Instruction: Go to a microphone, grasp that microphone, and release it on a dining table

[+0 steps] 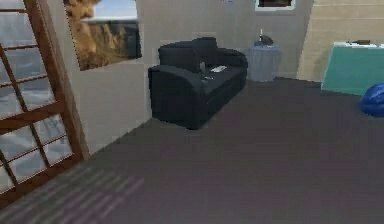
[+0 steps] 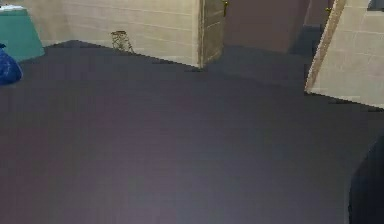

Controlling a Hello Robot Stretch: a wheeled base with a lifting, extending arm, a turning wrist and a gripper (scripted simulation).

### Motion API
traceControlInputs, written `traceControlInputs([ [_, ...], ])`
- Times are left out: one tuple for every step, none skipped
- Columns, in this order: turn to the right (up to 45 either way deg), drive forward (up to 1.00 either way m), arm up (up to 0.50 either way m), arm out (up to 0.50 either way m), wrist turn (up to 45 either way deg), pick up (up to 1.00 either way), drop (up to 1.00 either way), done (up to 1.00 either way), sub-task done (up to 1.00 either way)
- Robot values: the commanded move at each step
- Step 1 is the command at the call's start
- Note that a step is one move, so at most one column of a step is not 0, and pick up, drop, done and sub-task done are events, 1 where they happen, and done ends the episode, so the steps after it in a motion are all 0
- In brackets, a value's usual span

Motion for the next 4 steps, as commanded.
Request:
traceControlInputs([
  [0.0, 0.85, 0.00, 0.00, 0.0, 0.00, 0.00, 0.00, 0.00],
  [-42.0, 0.00, 0.00, 0.00, 0.0, 0.00, 0.00, 0.00, 0.00],
  [0.0, 0.05, 0.00, 0.00, 0.0, 0.00, 0.00, 0.00, 0.00],
  [21.0, 0.00, 0.00, 0.00, 0.0, 0.00, 0.00, 0.00, 0.00],
])
